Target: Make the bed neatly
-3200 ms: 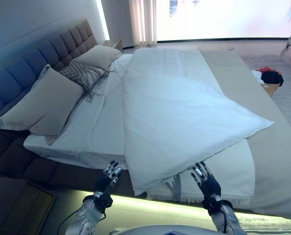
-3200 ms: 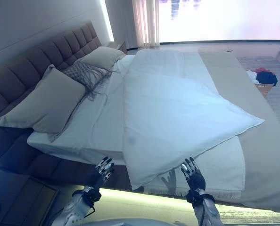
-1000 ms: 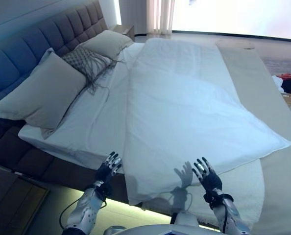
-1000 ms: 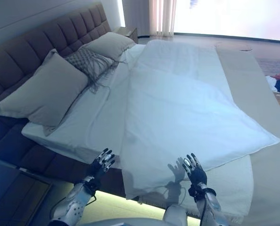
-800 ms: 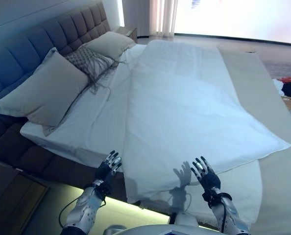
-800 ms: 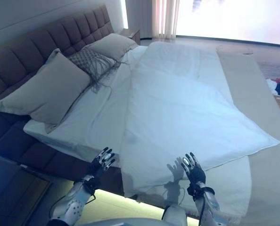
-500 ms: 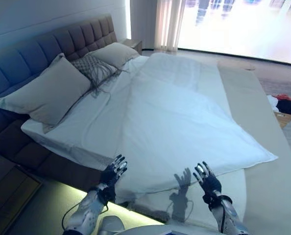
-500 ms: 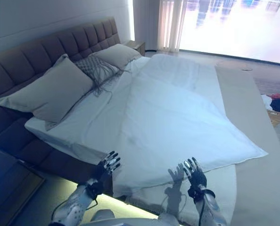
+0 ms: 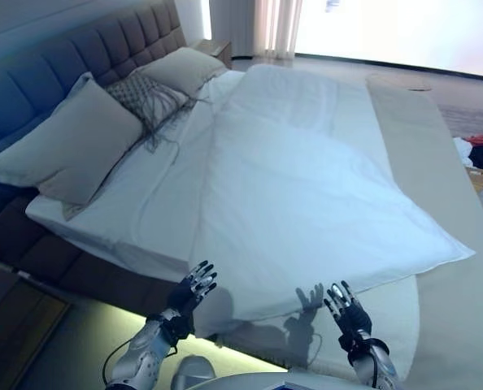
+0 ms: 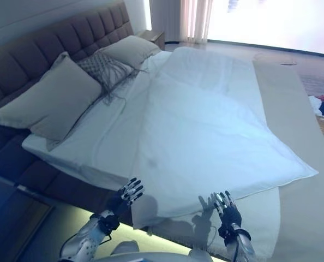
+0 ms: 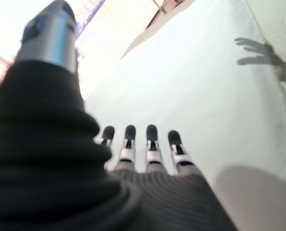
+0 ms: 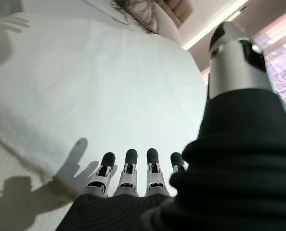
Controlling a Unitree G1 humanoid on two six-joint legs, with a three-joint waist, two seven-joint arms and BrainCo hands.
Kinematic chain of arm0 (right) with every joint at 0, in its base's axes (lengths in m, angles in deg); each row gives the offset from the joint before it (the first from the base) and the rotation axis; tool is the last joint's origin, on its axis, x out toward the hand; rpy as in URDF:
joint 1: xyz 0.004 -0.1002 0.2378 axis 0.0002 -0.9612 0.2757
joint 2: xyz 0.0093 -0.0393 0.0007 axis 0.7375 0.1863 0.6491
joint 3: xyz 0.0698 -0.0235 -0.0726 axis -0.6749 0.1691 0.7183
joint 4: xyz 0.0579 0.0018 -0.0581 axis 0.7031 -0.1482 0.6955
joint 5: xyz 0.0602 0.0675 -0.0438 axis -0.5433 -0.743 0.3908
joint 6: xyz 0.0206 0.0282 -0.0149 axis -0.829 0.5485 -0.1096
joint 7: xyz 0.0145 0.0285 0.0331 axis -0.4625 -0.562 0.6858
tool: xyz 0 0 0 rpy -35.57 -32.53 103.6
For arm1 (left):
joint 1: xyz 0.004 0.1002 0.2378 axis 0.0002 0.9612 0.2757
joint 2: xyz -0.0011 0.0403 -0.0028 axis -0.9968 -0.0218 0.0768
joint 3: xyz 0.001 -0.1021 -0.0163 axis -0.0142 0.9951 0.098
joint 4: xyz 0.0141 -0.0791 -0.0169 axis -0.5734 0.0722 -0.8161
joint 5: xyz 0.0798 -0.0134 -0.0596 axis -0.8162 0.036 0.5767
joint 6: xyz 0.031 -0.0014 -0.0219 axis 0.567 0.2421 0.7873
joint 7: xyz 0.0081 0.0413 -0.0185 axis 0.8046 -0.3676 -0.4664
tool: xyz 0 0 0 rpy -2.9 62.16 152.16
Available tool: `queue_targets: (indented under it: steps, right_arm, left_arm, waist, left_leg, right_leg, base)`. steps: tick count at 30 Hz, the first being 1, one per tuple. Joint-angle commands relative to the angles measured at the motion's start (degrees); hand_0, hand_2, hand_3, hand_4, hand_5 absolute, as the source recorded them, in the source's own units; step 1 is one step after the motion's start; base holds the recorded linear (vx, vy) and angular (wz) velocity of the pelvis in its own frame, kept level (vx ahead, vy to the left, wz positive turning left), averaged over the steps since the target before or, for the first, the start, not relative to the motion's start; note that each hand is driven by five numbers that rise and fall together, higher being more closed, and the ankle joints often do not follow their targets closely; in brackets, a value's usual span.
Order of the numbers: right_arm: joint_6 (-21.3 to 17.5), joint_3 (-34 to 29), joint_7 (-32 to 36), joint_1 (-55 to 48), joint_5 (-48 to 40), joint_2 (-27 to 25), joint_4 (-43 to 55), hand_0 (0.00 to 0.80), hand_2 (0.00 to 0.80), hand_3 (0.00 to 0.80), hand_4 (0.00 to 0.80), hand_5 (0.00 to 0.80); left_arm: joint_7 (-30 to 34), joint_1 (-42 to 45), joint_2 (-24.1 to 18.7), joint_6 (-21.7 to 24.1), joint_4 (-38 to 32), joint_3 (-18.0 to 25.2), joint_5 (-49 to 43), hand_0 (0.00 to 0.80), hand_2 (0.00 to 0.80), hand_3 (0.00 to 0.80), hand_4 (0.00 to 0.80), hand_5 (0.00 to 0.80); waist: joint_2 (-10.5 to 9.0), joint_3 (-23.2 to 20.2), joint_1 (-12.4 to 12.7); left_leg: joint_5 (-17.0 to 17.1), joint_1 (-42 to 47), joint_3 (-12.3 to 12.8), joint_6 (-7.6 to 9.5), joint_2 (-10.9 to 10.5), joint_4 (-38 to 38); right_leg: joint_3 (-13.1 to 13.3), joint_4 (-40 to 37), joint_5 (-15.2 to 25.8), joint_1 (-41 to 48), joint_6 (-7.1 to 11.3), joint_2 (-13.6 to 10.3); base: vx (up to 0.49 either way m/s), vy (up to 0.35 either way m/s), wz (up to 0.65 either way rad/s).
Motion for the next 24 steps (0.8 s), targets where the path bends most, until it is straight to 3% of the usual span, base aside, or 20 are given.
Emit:
queue_targets:
  steps: [1,4,6,8,11,12,14,15,17,20,24]
  right_arm:
    - [-2.97,-2.45,1.93,1.79,-1.44,2.59,3.47,0.0,0.0,0.0,0.0,0.0]
    - [-4.14,-1.91,-0.61,3.24,-1.0,4.56,3.18,0.0,0.0,0.0,0.0,0.0]
    - [-4.65,-3.1,-2.55,3.82,-3.13,6.26,1.93,0.0,0.0,0.0,0.0,0.0]
    - [-4.52,-5.26,-1.8,3.85,-4.35,7.03,-0.04,0.0,0.0,0.0,0.0,0.0]
    - [-2.61,-8.07,-0.2,3.9,-7.83,7.08,-5.01,0.0,0.0,0.0,0.0,0.0]
    - [-2.22,-9.39,0.21,4.62,-8.62,6.71,-8.73,0.0,0.0,0.0,0.0,0.0]
    - [-2.17,-11.87,1.73,6.86,-10.69,5.99,-15.25,0.0,0.0,0.0,0.0,0.0]
    - [-2.37,-13.29,2.59,8.68,-12.3,5.3,-19.28,0.0,0.0,0.0,0.0,0.0]
    - [-2.83,-14.78,3.11,11.39,-14.05,4.58,-23.3,0.0,0.0,0.0,0.0,0.0]
    - [-3.46,-16.37,4.57,14.66,-16.19,4.05,-28.38,0.0,0.0,0.0,0.0,0.0]
    - [-4.41,-16.48,1.66,11.4,-15.22,5.79,-24.9,0.0,0.0,0.0,0.0,0.0]
  left_arm:
    - [-0.3,-0.33,-3.26,0.91,-6.61,4.12,0.02,0.0,0.0,0.0,0.0,0.0]
    - [-4.45,-0.36,-4.04,-0.05,-7.74,4.38,0.12,0.0,0.0,0.0,0.0,0.0]
    - [-4.03,0.11,-4.23,0.13,-6.35,4.84,-0.63,0.0,0.0,0.0,0.0,0.0]
    - [-3.7,0.34,-4.5,0.18,-5.77,5.04,-1.38,0.0,0.0,0.0,0.0,0.0]
    - [-4.43,0.01,-5.05,-0.08,-4.71,5.3,-1.49,0.0,0.0,0.0,0.0,0.0]
    - [-5.1,-0.66,-5.34,-0.56,-4.44,5.53,-0.82,0.0,0.0,0.0,0.0,0.0]
    - [-6.25,-1.97,-5.82,-1.33,-4.56,5.76,0.55,0.0,0.0,0.0,0.0,0.0]
    - [-6.69,-2.99,-6.4,-1.9,-4.73,5.63,1.02,0.0,0.0,0.0,0.0,0.0]
    - [-7.14,-4.49,-7.12,-2.66,-4.92,5.51,1.52,0.0,0.0,0.0,0.0,0.0]
    - [-6.75,-6.15,-7.62,-2.88,-4.34,5.27,0.74,0.0,0.0,0.0,0.0,0.0]
    - [-6.53,-3.86,-7.91,-4.88,-6.28,6.0,-0.12,0.0,0.0,0.0,0.0,0.0]
  waist:
    - [-1.83,-0.03,0.84]
    - [-1.15,-0.66,1.92]
    - [-0.6,-1.38,2.47]
    - [-0.16,-1.82,2.65]
    - [-0.42,-1.87,2.97]
    - [-1.03,-1.67,2.97]
    - [-2.17,-0.84,2.94]
    - [-2.69,-0.14,3.1]
    - [-3.46,1.07,3.37]
    - [-4.71,3.31,4.62]
    - [-5.23,3.14,4.62]
  left_leg:
    - [-2.67,-5.13,-0.2,0.87,0.1,5.18]
    - [-5.23,-3.92,-0.41,3.34,-2.47,5.74]
    - [-5.87,-3.56,-0.18,4.89,-4.03,5.19]
    - [-6.52,-2.96,-0.09,6.34,-5.33,4.33]
    - [-7.07,-2.05,-0.18,6.78,-6.75,3.82]
    - [-7.34,-1.28,0.19,6.48,-7.01,3.39]
    - [-8.46,0.01,0.97,5.92,-7.05,2.91]
    - [-10.66,0.85,0.52,5.56,-6.86,3.21]
    - [-12.18,0.81,0.61,5.6,-6.64,3.97]
    - [-11.9,-1.62,1.53,4.99,-4.44,6.27]
    - [-10.2,-0.67,2.36,2.6,0.07,5.54]
  right_leg:
    - [-4.12,-15.41,17.0,10.01,7.11,-6.21]
    - [-4.25,-9.82,20.94,6.92,7.37,-12.2]
    - [-4.29,-4.58,23.28,5.06,7.52,-14.78]
    - [-3.96,-0.12,24.61,2.53,7.22,-15.74]
    - [-5.3,-0.87,26.61,0.66,6.84,-15.25]
    - [-6.52,-4.86,28.07,0.43,7.19,-14.62]
    - [-8.47,-11.53,30.38,-0.9,8.46,-13.95]
    - [-8.5,-14.28,30.7,-2.11,10.16,-13.26]
    - [-8.95,-16.37,32.72,-3.86,11.19,-12.99]
    - [-10.36,-18.68,32.12,-3.29,10.93,-11.84]
    - [-10.86,-18.28,29.09,-0.69,10.95,-10.53]
  base:
    - [0.204,0.282,0.06]
    - [0.223,0.367,-0.06]
    - [0.197,0.378,-0.03]
    - [0.196,0.316,-0.08]
    - [0.198,0.119,-0.06]
    - [0.198,-0.057,-0.13]
    - [0.206,-0.163,-0.21]
    - [0.156,-0.184,-0.21]
    - [0.045,-0.204,-0.38]
    - [-0.03,-0.31,-0.25]
    - [0.084,-0.243,0.27]
